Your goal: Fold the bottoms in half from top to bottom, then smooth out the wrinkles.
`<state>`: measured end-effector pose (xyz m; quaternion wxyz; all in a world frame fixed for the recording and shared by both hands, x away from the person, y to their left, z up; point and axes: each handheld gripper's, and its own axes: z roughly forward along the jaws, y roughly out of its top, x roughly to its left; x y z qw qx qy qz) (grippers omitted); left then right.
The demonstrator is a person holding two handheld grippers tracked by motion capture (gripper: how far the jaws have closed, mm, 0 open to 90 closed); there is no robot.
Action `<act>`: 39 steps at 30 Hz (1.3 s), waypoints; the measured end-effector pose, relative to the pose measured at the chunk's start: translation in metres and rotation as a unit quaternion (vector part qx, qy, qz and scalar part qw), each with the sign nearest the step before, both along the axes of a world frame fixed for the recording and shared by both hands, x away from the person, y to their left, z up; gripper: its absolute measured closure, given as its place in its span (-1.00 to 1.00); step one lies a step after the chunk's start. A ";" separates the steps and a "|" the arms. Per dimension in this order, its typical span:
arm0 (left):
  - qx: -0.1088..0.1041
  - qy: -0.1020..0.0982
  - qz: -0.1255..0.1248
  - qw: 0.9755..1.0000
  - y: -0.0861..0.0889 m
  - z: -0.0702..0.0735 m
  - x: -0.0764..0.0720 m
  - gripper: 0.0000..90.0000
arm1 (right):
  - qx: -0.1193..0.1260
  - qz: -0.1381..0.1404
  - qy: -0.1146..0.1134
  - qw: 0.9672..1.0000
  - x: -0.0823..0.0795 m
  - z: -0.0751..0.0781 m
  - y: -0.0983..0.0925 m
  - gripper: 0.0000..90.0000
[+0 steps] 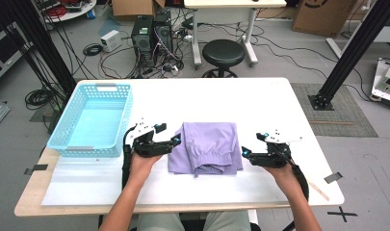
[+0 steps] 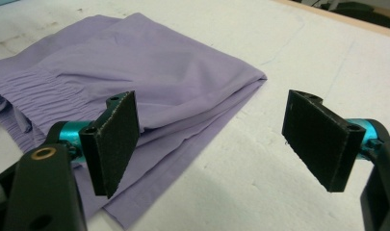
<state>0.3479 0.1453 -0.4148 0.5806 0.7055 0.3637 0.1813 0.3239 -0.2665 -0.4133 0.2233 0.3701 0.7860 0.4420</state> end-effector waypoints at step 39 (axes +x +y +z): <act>0.035 0.079 0.022 0.996 -0.001 -0.011 -0.006 -0.32 | 0.026 -0.036 -0.001 0.999 -0.010 -0.002 -0.028 -0.53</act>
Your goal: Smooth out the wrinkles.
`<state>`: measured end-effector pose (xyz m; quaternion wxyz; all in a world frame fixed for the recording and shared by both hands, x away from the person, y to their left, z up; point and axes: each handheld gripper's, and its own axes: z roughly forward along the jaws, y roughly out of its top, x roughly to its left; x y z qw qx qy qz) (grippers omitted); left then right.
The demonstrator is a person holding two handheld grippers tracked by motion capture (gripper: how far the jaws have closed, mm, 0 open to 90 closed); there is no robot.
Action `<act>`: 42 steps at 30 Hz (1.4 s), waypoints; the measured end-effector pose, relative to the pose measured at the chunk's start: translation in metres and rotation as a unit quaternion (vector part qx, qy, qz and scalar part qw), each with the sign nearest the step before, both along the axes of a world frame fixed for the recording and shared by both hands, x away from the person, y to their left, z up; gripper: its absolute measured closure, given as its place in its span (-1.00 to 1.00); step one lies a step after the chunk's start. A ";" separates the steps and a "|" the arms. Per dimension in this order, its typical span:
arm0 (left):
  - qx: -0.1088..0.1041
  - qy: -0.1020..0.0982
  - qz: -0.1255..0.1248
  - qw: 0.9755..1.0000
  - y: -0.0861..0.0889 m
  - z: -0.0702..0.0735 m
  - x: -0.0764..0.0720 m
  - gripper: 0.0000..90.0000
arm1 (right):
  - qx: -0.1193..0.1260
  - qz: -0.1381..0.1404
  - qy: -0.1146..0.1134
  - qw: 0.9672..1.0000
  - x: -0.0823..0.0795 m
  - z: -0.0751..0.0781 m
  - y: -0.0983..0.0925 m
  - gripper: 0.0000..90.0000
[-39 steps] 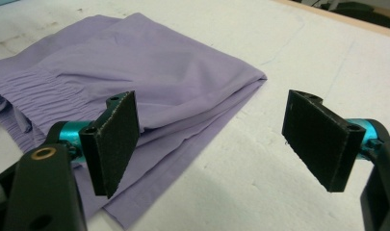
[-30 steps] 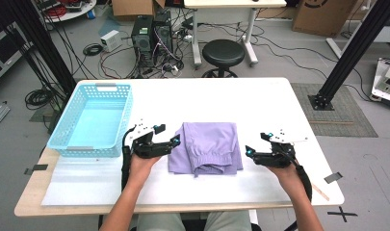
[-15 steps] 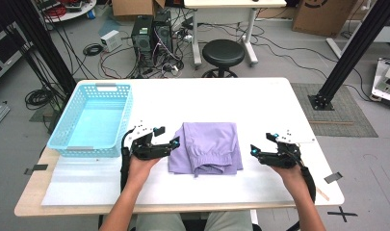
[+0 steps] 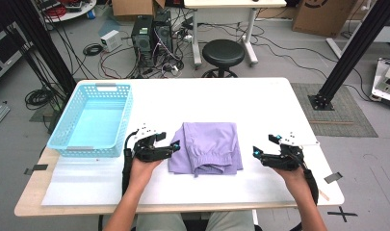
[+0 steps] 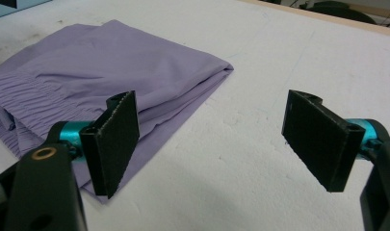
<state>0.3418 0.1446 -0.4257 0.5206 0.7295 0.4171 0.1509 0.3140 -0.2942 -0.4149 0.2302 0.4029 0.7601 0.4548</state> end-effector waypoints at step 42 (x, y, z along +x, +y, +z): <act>0.101 0.069 0.006 0.992 -0.063 -0.025 0.037 0.17 | -0.009 0.007 0.004 1.000 0.000 -0.003 0.007 -0.52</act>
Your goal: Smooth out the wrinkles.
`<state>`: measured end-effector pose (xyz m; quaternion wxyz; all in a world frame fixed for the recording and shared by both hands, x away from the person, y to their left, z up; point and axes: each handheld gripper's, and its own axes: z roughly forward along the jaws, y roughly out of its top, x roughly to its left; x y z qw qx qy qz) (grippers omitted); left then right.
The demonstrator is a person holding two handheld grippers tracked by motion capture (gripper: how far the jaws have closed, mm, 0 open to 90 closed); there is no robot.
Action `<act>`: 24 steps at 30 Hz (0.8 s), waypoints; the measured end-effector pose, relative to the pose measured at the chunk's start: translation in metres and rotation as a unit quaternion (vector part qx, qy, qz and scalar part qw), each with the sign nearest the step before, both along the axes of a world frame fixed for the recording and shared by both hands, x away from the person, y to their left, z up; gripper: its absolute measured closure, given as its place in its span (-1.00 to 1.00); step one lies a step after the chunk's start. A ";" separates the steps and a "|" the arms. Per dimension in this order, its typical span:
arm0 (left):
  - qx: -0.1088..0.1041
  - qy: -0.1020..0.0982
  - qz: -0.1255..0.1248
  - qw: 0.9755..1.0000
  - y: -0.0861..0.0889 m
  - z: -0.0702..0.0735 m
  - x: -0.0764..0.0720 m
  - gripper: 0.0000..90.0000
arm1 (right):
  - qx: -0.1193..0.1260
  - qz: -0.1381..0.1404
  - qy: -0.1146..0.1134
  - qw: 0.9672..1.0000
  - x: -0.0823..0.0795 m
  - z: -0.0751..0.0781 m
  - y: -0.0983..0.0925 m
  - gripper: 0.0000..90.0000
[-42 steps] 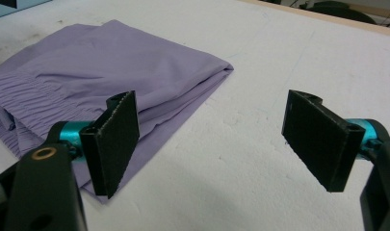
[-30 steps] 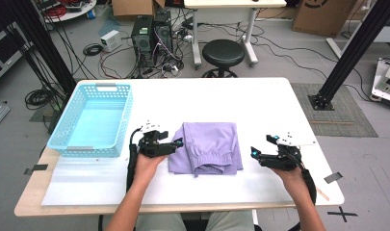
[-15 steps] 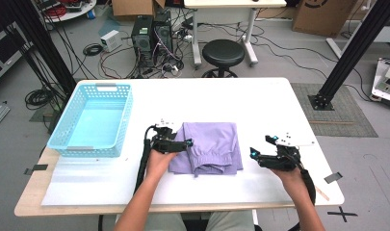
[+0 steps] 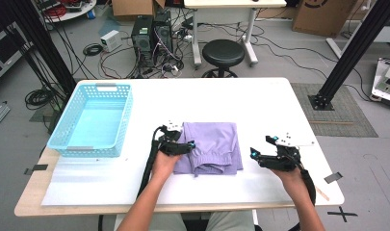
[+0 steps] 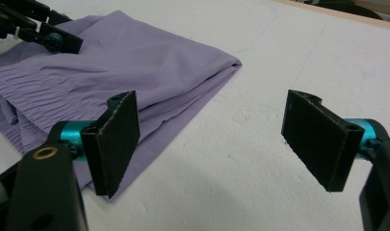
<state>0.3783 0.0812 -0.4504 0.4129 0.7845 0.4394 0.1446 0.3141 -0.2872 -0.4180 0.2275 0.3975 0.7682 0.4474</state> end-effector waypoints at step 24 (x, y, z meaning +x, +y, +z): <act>-0.056 -0.042 -0.047 0.996 -0.011 0.012 -0.014 0.92 | 0.002 -0.001 0.003 1.000 0.000 -0.001 0.000 -0.52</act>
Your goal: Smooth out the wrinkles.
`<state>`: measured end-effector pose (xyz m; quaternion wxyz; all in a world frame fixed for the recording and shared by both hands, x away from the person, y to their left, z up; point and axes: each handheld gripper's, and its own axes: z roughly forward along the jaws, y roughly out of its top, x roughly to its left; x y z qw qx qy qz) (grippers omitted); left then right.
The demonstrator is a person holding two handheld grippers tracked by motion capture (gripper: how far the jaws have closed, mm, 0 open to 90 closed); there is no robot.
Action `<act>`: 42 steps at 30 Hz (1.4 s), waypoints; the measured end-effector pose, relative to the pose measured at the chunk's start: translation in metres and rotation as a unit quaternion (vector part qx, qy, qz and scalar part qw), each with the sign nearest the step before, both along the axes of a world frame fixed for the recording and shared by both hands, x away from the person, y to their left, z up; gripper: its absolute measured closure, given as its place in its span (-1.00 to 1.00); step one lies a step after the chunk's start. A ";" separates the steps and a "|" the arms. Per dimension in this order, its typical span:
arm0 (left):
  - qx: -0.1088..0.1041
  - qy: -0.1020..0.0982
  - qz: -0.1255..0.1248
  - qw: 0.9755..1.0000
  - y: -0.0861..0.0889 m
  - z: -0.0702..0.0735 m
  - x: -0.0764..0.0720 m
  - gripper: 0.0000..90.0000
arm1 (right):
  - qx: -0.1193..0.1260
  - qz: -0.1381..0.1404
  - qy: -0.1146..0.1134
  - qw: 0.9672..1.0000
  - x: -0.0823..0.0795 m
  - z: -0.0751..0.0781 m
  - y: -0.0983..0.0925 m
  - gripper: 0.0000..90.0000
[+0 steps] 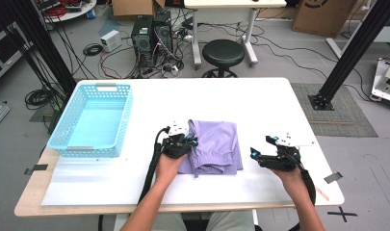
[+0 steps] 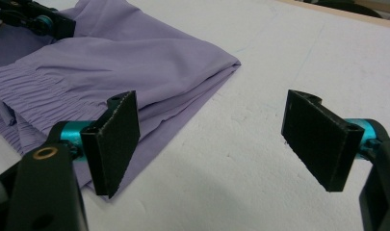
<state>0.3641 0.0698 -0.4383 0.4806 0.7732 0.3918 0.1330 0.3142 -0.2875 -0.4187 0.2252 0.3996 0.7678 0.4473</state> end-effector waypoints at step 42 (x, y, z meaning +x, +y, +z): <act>0.067 0.029 0.062 0.995 -0.005 -0.014 0.010 0.85 | 0.005 0.001 0.005 1.000 -0.001 -0.001 -0.002 -0.45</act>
